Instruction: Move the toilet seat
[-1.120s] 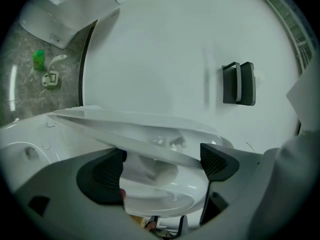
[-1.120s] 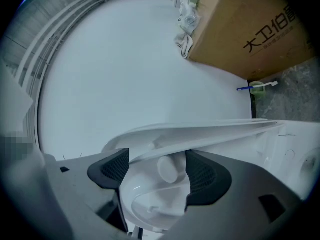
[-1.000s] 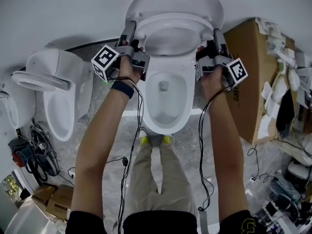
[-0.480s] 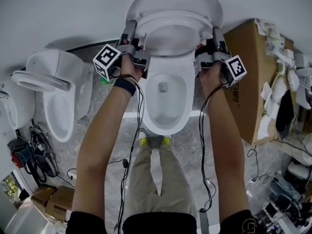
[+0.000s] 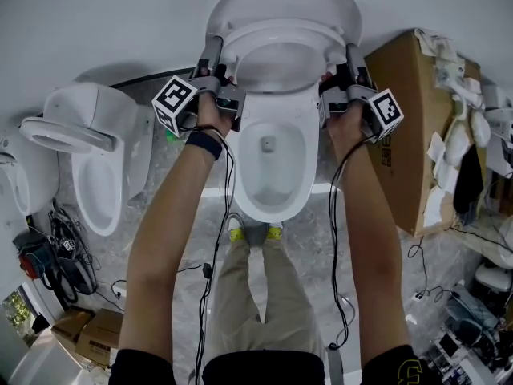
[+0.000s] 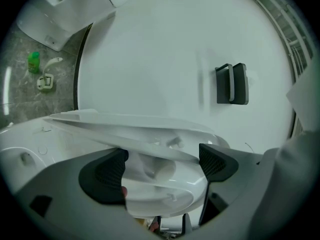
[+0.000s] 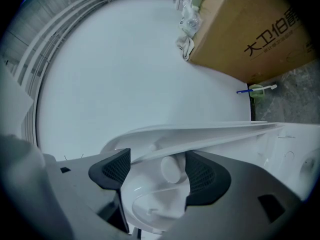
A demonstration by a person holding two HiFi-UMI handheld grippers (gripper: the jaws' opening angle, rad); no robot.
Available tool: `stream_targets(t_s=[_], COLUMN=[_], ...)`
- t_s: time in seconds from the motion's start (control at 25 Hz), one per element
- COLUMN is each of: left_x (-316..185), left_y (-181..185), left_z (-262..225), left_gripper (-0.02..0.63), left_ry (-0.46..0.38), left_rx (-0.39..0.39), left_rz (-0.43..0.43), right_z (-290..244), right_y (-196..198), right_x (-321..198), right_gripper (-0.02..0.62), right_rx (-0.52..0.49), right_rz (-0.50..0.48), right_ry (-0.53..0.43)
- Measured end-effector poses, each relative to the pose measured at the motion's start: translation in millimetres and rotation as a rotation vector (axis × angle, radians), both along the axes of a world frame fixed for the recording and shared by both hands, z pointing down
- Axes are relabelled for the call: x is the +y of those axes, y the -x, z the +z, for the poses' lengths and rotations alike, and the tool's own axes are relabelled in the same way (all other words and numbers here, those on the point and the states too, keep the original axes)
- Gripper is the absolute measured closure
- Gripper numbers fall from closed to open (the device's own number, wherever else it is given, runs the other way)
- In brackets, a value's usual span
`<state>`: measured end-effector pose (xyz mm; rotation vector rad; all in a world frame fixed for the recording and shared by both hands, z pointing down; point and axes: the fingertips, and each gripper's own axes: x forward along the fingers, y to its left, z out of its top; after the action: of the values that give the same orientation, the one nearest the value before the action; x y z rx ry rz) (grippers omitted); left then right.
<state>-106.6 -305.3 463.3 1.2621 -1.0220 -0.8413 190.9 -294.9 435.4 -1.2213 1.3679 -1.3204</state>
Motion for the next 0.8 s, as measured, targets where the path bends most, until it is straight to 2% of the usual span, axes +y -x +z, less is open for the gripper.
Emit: stream_targets(t_s=[0.28,0.56,0.76,0.8], left_x=[1.6,13.5,37.5,43.6], left_y=[-3.1,-6.4,-5.9,-6.4], left_z=[-12.5,-27.6,-28.4,-26.8], left_gripper=[0.124,0.124,0.132,0.168], left_ry=[-0.089,-0.114,-0.128,-0.129], left_rx=[-0.019,-0.031,-0.074,-0.1], left_rz=[0.053,0.065,0.091,0.1], right_z=[-7.3,-10.8,-12.5,-12.3], right_y=[4.4,-4.2,-2.2,-0.2], right_x=[2.5,20.2,39.6,44.4], right_gripper=[0.221,0.222,0.231,0.26], right_rx=[0.033,0.044,0.125,0.153], right_rz=[-0.076,-0.049,-0.076,-0.088], right_ry=[-0.029,-0.031,-0.025,-0.021])
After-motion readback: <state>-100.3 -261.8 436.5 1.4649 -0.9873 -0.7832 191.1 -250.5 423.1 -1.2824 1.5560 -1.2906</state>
